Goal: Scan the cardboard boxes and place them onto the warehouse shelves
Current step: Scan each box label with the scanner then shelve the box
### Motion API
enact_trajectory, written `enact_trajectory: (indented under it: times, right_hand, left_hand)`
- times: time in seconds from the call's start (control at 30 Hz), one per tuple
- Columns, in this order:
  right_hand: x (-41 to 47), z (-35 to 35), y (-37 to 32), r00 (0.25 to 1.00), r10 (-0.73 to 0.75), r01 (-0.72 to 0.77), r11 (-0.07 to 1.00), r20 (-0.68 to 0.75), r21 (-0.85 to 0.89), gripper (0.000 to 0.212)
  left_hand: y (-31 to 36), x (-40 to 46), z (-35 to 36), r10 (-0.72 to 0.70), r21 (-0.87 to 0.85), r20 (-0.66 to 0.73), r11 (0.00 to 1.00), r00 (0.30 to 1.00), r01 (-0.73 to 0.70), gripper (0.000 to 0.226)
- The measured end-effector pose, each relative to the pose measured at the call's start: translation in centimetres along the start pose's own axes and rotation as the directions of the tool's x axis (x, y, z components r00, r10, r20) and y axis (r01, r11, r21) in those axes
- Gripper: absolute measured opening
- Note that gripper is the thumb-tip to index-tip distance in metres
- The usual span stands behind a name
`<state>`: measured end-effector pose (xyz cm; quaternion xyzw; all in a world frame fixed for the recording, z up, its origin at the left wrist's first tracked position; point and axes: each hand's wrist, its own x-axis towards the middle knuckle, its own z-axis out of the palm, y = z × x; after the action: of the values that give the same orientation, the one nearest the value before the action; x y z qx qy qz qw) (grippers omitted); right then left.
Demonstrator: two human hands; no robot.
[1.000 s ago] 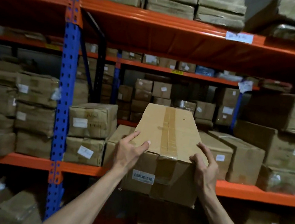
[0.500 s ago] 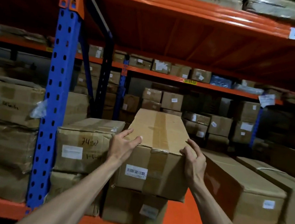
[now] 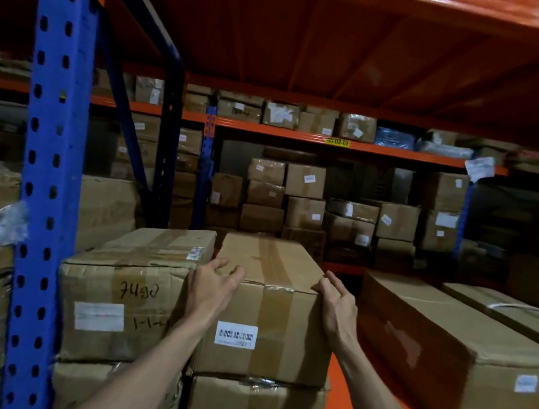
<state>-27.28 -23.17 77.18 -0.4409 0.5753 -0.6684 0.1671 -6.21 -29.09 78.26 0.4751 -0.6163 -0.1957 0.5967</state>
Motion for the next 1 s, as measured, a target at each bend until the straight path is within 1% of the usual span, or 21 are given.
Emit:
enact_trajectory:
  times: [0.13, 0.2, 0.27, 0.33, 0.43, 0.6, 0.73, 0.77, 0.83, 0.93, 1.0]
  right_hand:
    - [-0.3, -0.4, 0.1, 1.0, -0.011, 0.012, 1.0, 0.023, -0.021, 0.073]
    - [-0.9, -0.5, 0.2, 0.999, -0.008, 0.01, 0.999, 0.041, -0.038, 0.076]
    - [-1.6, -0.6, 0.7, 0.999, 0.019, -0.018, 0.999, 0.034, -0.036, 0.084]
    - [-2.0, -0.6, 1.2, 0.999, 0.042, -0.041, 0.999, 0.032, -0.016, 0.087]
    - [-1.5, -0.5, 1.2, 0.998, 0.051, -0.05, 0.998, 0.029, -0.032, 0.085]
    - [-0.9, -0.6, 1.3, 0.999, 0.033, -0.033, 0.999, 0.015, -0.022, 0.08]
    - [-0.4, -1.0, 1.7, 0.998, 0.028, -0.027, 0.999, 0.05, -0.03, 0.06]
    - [-0.2, -1.1, 1.8, 0.998, 0.036, -0.034, 0.999, 0.059, -0.04, 0.059]
    - [-0.2, -1.4, 1.7, 0.995, 0.05, -0.044, 0.996, 0.083, -0.074, 0.061]
    - [0.1, -1.9, 1.4, 0.987, 0.089, -0.069, 0.987, 0.133, -0.143, 0.069]
    - [0.2, -2.3, 1.1, 0.979, 0.129, -0.098, 0.976, 0.157, -0.195, 0.078]
  left_hand:
    - [0.5, -1.3, -0.1, -0.001, -0.018, -0.065, 1.0, 0.998, 0.0, 0.046]
    - [-0.6, -2.2, 0.4, 0.05, -0.006, -0.095, 0.999, 0.994, -0.051, 0.049]
    - [-1.5, -3.1, 0.7, 0.122, 0.037, -0.085, 0.992, 0.989, -0.119, 0.055]
    - [-2.2, -3.3, 0.8, 0.197, 0.08, -0.087, 0.978, 0.977, -0.19, 0.058]
    - [-2.3, -2.7, 1.1, 0.272, 0.1, -0.154, 0.961, 0.95, -0.259, 0.049]
    - [-2.3, -3.0, 1.6, 0.311, 0.104, -0.233, 0.95, 0.921, -0.294, 0.041]
    - [-2.4, -3.0, 1.7, 0.324, 0.097, -0.227, 0.946, 0.918, -0.31, 0.043]
    - [-2.4, -3.0, 1.7, 0.327, 0.095, -0.228, 0.945, 0.917, -0.313, 0.043]
    - [-2.4, -3.0, 1.6, 0.308, 0.083, -0.223, 0.951, 0.925, -0.297, 0.039]
    - [-2.1, -3.5, 1.4, 0.251, 0.058, -0.178, 0.968, 0.952, -0.244, 0.028]
    - [-2.0, -3.7, 1.2, 0.223, 0.055, -0.136, 0.974, 0.965, -0.218, 0.028]
